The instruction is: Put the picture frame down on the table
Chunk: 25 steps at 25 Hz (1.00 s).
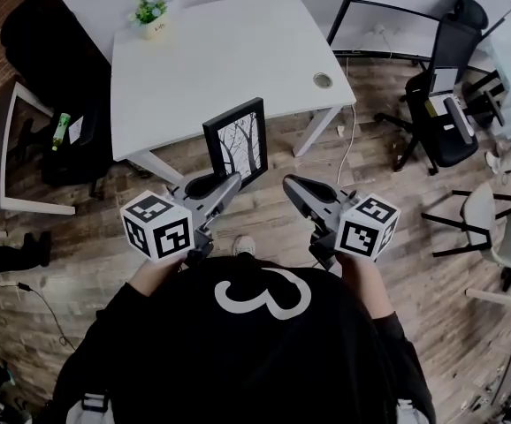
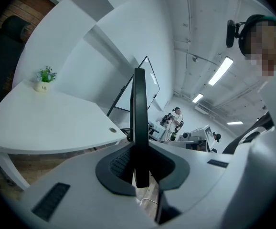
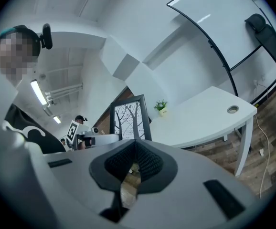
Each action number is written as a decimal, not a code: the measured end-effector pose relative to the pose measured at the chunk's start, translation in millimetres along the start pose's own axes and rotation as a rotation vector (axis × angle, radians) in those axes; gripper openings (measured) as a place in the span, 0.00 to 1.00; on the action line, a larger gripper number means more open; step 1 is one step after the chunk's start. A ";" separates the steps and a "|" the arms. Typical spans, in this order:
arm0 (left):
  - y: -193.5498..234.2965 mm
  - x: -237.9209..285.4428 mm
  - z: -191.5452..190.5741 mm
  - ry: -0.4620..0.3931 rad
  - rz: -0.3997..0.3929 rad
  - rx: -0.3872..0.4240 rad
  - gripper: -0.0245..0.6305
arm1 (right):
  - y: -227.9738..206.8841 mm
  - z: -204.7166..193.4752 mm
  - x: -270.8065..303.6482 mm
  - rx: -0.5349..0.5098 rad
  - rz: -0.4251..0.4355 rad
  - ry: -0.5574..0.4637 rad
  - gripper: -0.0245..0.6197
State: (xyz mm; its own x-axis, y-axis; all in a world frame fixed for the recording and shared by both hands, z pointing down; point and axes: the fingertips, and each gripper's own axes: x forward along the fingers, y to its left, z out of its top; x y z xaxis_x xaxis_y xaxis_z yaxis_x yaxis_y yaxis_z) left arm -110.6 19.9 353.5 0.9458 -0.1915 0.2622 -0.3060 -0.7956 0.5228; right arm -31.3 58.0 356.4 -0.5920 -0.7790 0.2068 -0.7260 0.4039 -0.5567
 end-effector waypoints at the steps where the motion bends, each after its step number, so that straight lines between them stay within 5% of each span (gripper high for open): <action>1: 5.4 0.0 3.6 -0.003 0.001 0.002 0.13 | -1.6 3.3 4.7 -0.004 -0.001 -0.002 0.07; 18: 49.6 22.4 50.5 -0.008 -0.014 -0.027 0.12 | -29.5 41.6 46.1 0.005 -0.008 -0.002 0.07; 25: 45.6 23.5 41.4 -0.032 0.031 -0.004 0.12 | -37.0 35.2 43.3 -0.013 0.039 -0.002 0.07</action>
State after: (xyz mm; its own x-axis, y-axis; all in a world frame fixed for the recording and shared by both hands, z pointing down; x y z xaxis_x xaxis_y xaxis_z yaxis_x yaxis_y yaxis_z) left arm -97.8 -44.7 349.8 0.9389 -0.2340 0.2525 -0.3354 -0.7870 0.5179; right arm -17.7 -7.5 357.7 -0.6190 -0.7635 0.1840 -0.7070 0.4396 -0.5540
